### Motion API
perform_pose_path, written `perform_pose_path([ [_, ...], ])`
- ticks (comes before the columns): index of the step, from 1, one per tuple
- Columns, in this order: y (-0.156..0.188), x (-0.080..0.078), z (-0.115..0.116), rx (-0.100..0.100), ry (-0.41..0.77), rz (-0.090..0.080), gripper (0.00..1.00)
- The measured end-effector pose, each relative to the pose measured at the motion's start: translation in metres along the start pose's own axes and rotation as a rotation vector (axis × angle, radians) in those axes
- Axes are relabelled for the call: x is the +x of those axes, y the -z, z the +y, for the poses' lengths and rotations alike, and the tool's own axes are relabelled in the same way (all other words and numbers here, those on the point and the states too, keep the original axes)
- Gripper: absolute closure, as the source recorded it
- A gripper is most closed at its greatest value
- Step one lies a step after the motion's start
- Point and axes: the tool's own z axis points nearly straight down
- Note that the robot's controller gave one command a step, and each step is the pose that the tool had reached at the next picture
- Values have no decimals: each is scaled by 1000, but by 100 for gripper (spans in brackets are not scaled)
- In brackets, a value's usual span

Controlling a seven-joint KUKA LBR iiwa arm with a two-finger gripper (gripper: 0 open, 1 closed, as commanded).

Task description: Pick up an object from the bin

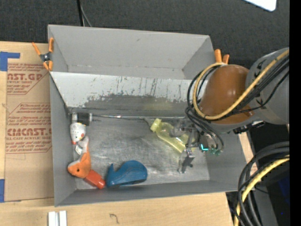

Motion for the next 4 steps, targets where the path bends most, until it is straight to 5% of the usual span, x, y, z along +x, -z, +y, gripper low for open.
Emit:
perform_pose_path([
  [1,0,0,0,0,0,-1,0],
  [2,-42,-35,-48,-5,-124,-52,0],
  [3,-51,-21,-48,-1,-118,-2,0],
  [4,-64,-29,-48,1,-295,3,0],
])
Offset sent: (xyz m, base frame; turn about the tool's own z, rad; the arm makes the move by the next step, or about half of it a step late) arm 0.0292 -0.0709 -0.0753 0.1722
